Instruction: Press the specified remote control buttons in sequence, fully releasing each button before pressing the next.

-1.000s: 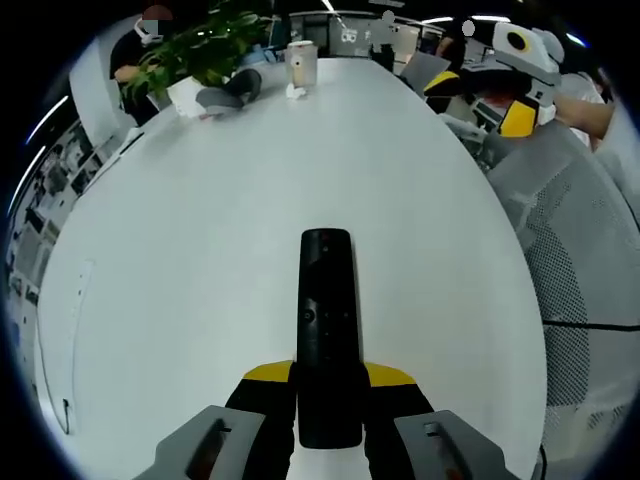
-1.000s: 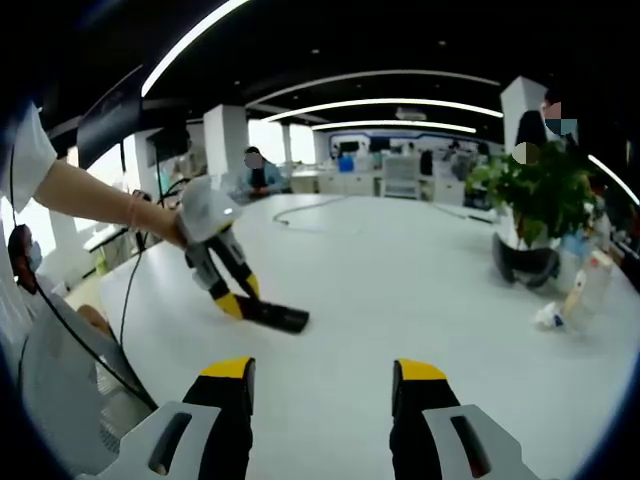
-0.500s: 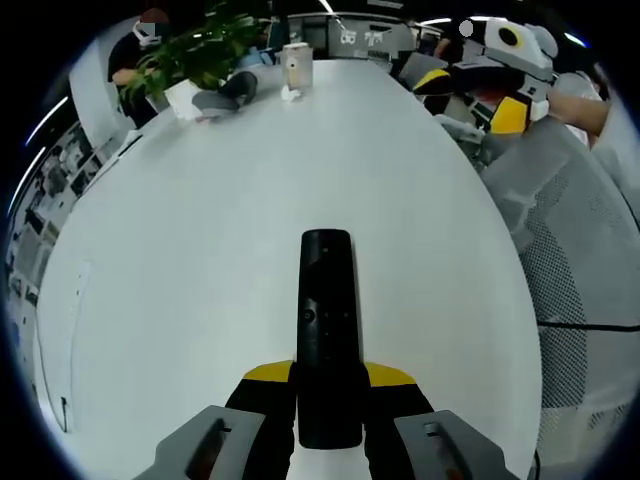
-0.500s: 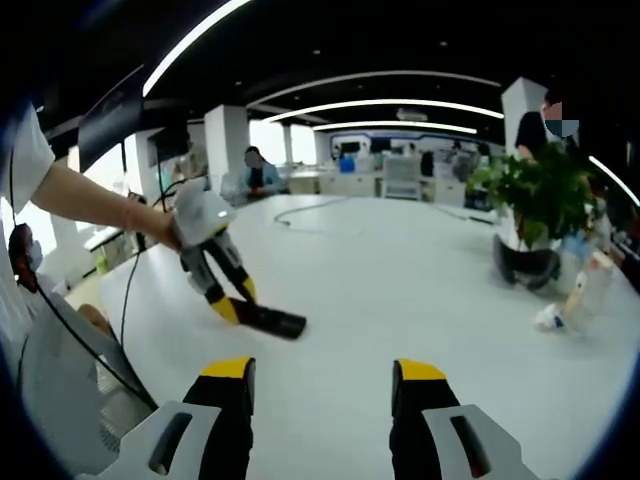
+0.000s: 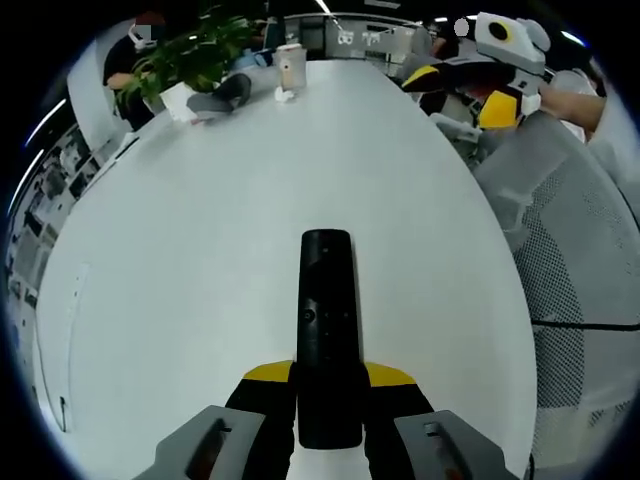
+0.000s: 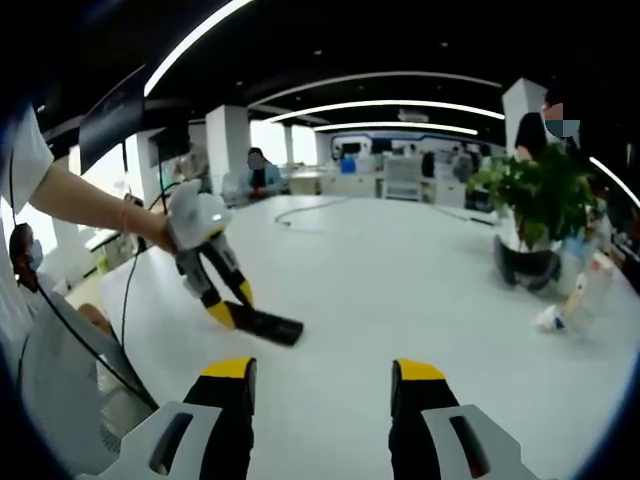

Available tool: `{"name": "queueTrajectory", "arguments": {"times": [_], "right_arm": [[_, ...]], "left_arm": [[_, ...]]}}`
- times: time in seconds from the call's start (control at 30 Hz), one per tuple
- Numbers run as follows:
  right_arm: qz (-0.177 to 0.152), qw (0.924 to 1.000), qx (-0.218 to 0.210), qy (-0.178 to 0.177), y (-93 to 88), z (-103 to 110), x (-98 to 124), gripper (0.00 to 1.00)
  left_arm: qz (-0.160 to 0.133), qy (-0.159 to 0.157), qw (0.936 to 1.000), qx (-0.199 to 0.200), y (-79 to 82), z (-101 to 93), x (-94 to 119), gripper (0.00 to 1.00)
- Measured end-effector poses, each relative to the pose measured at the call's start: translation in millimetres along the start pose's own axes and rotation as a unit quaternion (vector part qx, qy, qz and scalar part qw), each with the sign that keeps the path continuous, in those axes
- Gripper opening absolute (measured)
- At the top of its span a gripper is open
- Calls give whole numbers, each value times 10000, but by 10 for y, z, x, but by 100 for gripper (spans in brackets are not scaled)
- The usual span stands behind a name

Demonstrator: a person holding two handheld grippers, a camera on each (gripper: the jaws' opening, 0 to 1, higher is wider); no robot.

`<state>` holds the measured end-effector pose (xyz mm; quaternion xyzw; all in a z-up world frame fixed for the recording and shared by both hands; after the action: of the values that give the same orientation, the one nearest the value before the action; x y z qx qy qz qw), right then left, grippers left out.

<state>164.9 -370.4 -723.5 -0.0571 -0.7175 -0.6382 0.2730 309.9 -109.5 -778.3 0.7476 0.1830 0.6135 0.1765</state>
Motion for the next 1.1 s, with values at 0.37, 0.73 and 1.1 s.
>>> {"name": "queueTrajectory", "arguments": {"times": [0.37, 0.73, 1.1], "right_arm": [[4, 10000, 44, 37, 2, 8, -8, 52], [0, 10000, 66, 41, -1, 9, -10, 52], [29, 10000, 77, 34, -7, 7, -16, 51]], "left_arm": [[-27, -13, 10000, -14, -15, -71, -13, 24], [-54, -15, 10000, -5, -21, -124, -23, 24], [-131, 0, 9999, 13, -39, -186, -35, 24]]}}
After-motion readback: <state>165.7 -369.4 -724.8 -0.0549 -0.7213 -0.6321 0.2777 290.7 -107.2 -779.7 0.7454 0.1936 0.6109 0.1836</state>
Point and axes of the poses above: the point that each gripper's makers call its tool centre point, and the gripper's own axes: x roughly backward along the fingers, z roughly to its left, y roughly out of its top, the point moved 10 cm from there along x, roughly backward along the fingers, and after that the axes turned 12 degrees about -y, right-handed, at the moved point
